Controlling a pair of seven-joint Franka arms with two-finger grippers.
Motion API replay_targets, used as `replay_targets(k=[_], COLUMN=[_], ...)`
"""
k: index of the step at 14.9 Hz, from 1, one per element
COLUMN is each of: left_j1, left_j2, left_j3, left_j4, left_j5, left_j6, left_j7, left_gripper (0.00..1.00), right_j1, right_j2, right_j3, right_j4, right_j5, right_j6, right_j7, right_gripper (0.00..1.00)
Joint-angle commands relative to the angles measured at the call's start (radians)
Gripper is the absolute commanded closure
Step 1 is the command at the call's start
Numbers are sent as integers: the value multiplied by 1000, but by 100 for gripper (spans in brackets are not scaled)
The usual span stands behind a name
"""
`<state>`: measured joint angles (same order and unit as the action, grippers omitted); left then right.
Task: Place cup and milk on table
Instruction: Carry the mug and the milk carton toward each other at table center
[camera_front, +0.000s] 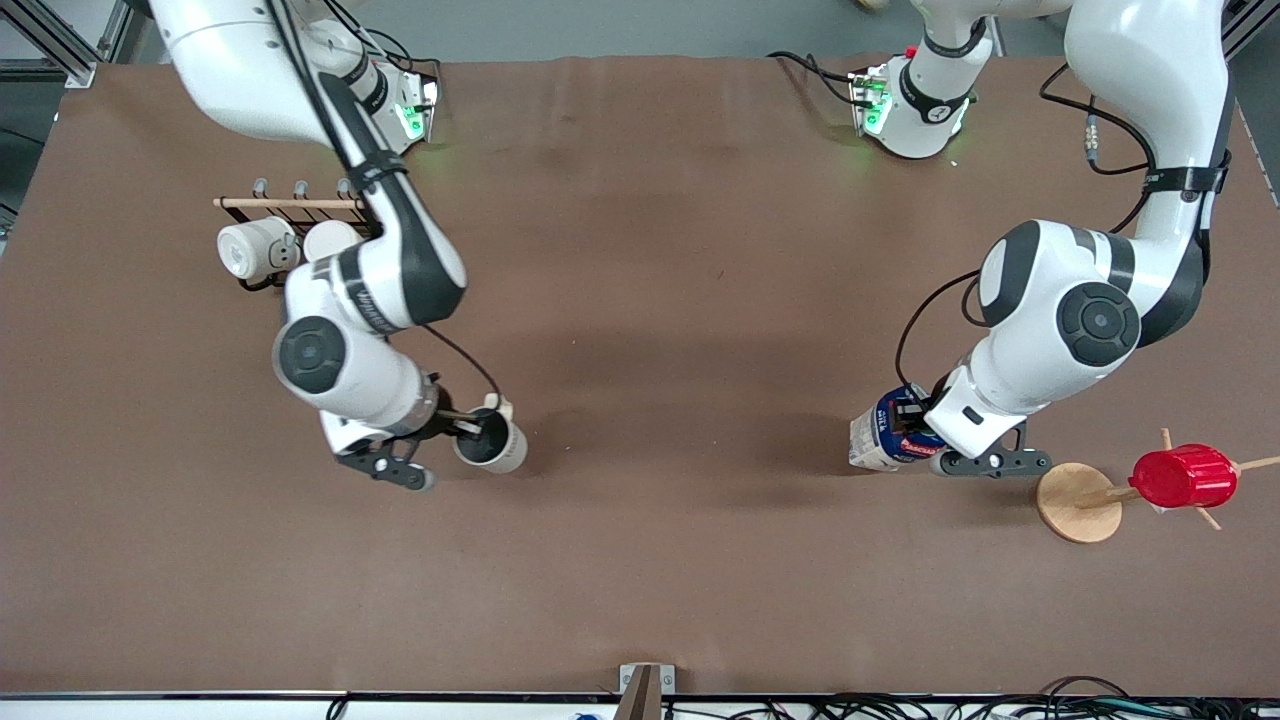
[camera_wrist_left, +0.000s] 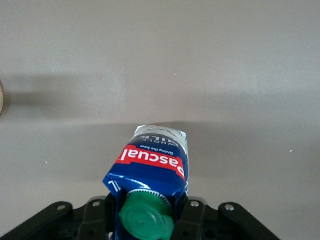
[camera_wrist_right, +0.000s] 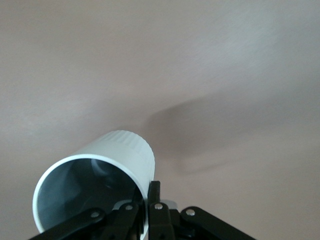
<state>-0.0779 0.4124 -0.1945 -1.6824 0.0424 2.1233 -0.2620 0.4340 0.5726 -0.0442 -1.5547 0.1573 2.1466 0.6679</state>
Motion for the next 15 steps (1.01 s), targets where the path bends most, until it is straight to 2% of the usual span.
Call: replay_targets(k=[1,7,15], left_j1=[-28,-129,-322], left_j2=[-35,-18,104], left_j3=[-5,-11,-9], left_j4=[20,61,170], left_j5=[4,2,10], left_j6=[-29,-31,-26], left_j7=[-69,-219,-548], left_gripper=[99,99,99], right_j1=[63,195,255], right_j2=[36,102,133], right_j3=[-11,-11,-11], right_j4=[18,16,12], right_j5=[25,22,24], right_j6=[33,143,167], right_j7=[99,281,292], right_gripper=[100,100,100])
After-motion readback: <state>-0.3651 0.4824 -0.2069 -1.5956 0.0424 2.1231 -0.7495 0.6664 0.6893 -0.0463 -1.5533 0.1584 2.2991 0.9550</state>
